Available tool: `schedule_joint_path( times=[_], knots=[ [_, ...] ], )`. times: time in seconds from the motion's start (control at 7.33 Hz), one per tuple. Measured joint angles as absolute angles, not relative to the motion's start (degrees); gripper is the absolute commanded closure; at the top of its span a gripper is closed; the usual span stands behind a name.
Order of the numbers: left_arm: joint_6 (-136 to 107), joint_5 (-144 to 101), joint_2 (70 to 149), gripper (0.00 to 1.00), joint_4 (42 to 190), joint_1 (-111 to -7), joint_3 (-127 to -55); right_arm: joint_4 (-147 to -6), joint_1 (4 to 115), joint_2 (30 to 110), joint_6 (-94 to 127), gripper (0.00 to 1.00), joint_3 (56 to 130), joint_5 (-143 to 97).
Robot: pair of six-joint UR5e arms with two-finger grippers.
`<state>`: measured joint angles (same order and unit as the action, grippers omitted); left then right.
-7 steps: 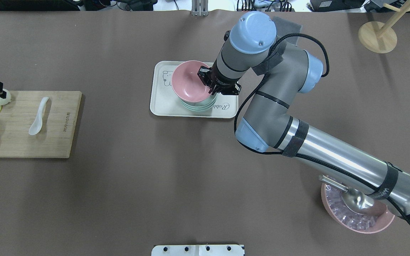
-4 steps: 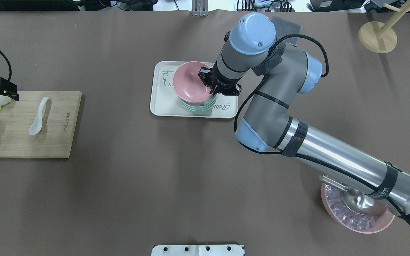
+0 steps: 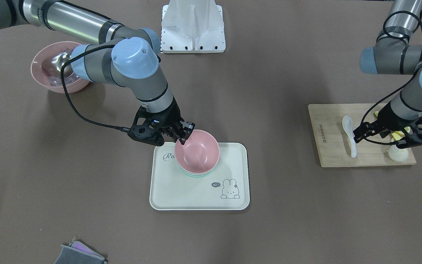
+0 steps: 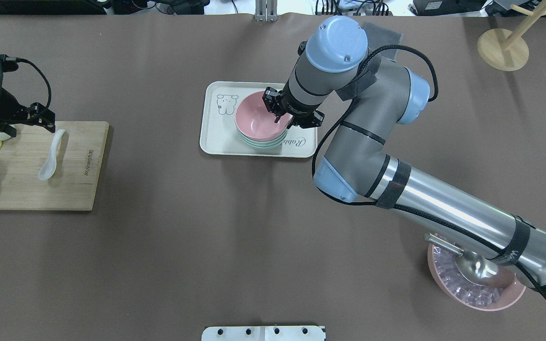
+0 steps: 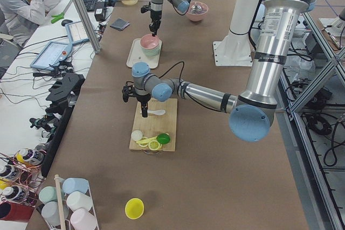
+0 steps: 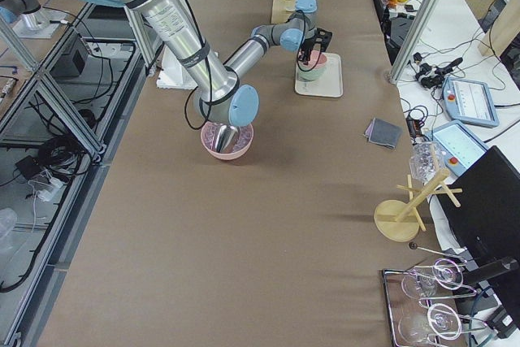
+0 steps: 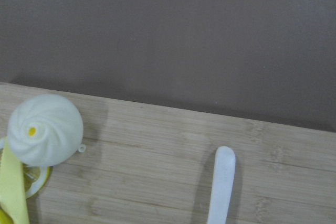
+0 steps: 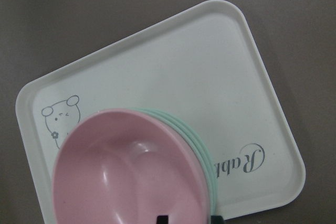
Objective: Stack pink bowl on green and place spoon
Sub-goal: 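Lower pink bowl into green bowl with right gripper while left reaches spoon, then raise the right gripper away while the left gripper grasps the white spoon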
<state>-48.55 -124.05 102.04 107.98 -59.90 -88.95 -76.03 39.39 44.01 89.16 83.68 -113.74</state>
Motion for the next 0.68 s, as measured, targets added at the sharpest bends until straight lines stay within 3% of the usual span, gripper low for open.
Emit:
schedule_joint_path(
  times=[0.27,0.55,0.68],
  knots=[
    [-48.33,-123.85,103.4,0.25,108.11,-58.69,-87.33,-76.3,41.47,44.86,88.67,0.0,85.62,-115.6],
    [-48.05,-122.72,103.57,0.31,109.11,-56.93,-86.76,-76.44,45.04,49.44,85.04,0.0,89.49,-119.72],
    [-47.94,-122.42,103.57,0.4,109.52,-56.45,-86.39,-76.46,46.86,52.26,82.48,0.0,91.52,-121.58]
  ],
)
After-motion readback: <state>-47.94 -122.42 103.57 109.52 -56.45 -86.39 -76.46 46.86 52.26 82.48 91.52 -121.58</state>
